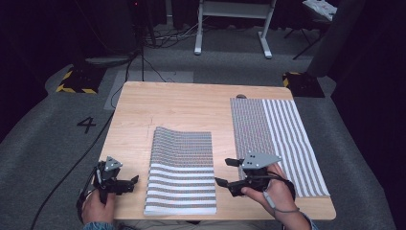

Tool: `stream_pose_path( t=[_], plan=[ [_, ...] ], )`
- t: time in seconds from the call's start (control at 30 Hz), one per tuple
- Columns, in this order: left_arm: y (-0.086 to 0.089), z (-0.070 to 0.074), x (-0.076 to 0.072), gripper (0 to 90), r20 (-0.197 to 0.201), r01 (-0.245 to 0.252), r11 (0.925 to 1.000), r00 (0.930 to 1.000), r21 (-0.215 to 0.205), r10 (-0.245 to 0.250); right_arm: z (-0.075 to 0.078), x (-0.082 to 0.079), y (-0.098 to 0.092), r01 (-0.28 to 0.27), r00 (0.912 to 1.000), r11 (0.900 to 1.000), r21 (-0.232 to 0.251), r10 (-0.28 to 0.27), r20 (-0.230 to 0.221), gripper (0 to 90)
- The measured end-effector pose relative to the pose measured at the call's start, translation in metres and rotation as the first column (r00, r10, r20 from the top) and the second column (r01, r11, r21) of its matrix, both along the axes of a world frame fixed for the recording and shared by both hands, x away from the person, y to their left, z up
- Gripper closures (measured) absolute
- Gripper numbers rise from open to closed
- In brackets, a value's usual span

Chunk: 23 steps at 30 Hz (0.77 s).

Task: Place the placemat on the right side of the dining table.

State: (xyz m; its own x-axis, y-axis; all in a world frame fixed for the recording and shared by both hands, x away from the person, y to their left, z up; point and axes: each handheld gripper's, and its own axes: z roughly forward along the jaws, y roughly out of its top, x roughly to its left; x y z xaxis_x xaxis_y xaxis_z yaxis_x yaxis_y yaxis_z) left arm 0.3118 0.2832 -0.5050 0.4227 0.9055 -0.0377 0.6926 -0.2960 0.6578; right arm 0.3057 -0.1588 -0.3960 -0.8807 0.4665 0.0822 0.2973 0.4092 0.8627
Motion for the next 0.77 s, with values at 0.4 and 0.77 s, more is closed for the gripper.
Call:
stream_pose_path(
  t=[0.4, 0.77],
  plan=[
    [0.000, 0.000, 0.001, 0.0, 0.004, 0.002, 1.0000, 1.0000, -0.001, -0.002, -0.034, -0.002, 0.064, -0.050, 0.9986, 0.993, -0.102, 0.052, 0.013, 26.6],
    [0.000, 0.000, 0.001, 0.0, 0.004, 0.002, 1.0000, 1.0000, -0.001, -0.002, -0.095, -0.001, 0.084, -0.053, 0.9986, 0.983, -0.179, 0.054, 0.001, 26.7]
  ],
)
